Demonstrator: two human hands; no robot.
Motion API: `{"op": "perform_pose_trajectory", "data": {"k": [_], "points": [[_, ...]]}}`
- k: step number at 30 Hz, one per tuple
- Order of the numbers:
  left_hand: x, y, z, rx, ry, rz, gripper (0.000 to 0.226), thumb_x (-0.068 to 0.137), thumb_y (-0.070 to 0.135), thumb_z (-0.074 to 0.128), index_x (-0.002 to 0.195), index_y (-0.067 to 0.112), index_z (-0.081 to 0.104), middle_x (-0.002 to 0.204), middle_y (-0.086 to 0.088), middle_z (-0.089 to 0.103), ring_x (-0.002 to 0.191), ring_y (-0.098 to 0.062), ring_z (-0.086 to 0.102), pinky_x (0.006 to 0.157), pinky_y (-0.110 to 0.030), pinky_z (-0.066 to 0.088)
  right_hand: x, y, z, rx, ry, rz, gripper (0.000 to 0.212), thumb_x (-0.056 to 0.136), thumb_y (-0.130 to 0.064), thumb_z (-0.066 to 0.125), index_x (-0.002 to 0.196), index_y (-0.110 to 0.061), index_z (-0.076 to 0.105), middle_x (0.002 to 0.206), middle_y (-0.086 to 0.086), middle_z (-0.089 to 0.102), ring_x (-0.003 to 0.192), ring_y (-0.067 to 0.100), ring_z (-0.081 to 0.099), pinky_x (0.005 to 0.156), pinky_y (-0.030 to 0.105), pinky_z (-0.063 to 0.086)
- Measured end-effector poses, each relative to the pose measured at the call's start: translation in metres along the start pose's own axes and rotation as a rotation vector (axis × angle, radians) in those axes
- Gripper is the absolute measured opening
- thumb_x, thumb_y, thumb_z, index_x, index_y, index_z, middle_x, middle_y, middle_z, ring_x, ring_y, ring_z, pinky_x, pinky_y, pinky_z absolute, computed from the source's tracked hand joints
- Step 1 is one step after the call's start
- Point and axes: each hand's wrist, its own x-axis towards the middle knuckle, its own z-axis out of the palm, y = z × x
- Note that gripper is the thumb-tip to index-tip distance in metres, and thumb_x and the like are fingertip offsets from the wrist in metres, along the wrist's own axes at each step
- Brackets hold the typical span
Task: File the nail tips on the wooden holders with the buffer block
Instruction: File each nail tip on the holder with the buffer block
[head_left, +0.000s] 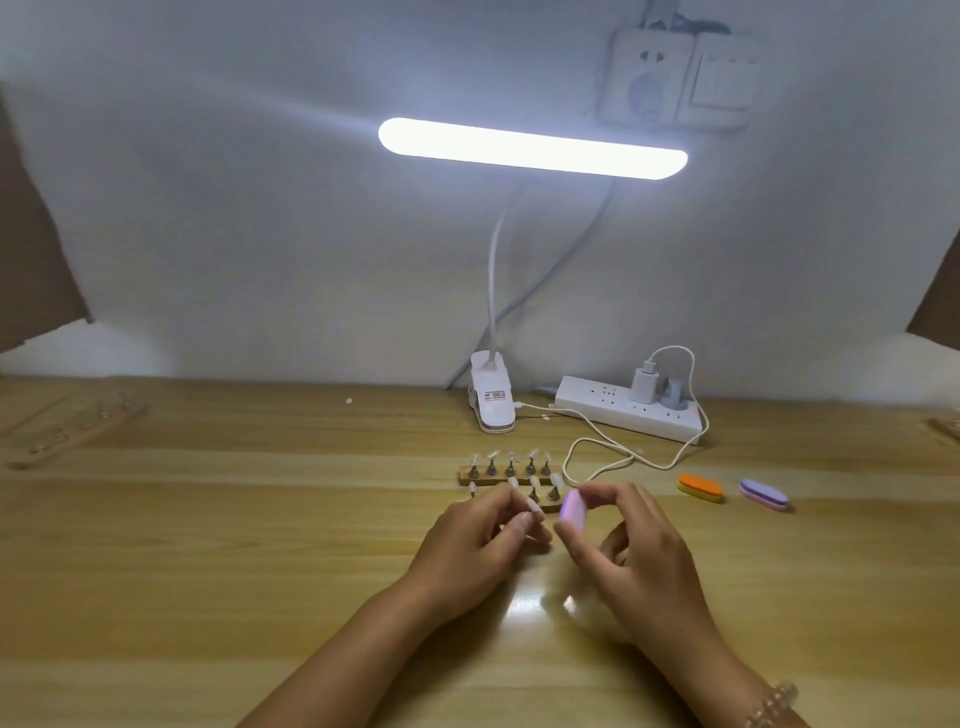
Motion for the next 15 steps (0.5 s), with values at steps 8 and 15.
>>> {"op": "perform_pose_trajectory", "data": {"k": [8,15], "points": [[0.0013,0.0008,-0.0027,0.077,-0.002,0.027,0.016,0.101,0.02,0.052,0.09,0.029,0.058,0.077,0.024,0.063,0.062,0.003,0.058,0.066,-0.036,0.05,-0.0002,-0.0038,0.0013,0.007,-0.048,-0.045,0.032,0.079,-0.032,0.077,0.106,-0.033,0.059,0.102,-0.022,0.057,0.06,0.01,0.06,0.06,0.033,0.051],[0.0009,-0.0002,-0.003,0.087,-0.028,0.048,0.01,0.095,0.029,0.057,0.09,0.037,0.06,0.086,0.018,0.065,0.063,-0.008,0.059,0.059,-0.033,0.047,-0.0019,-0.0064,0.0028,-0.035,-0.124,-0.095,0.032,0.08,-0.038,0.075,0.108,-0.033,0.059,0.103,-0.022,0.056,0.06,0.01,0.059,0.058,0.032,0.051]]}}
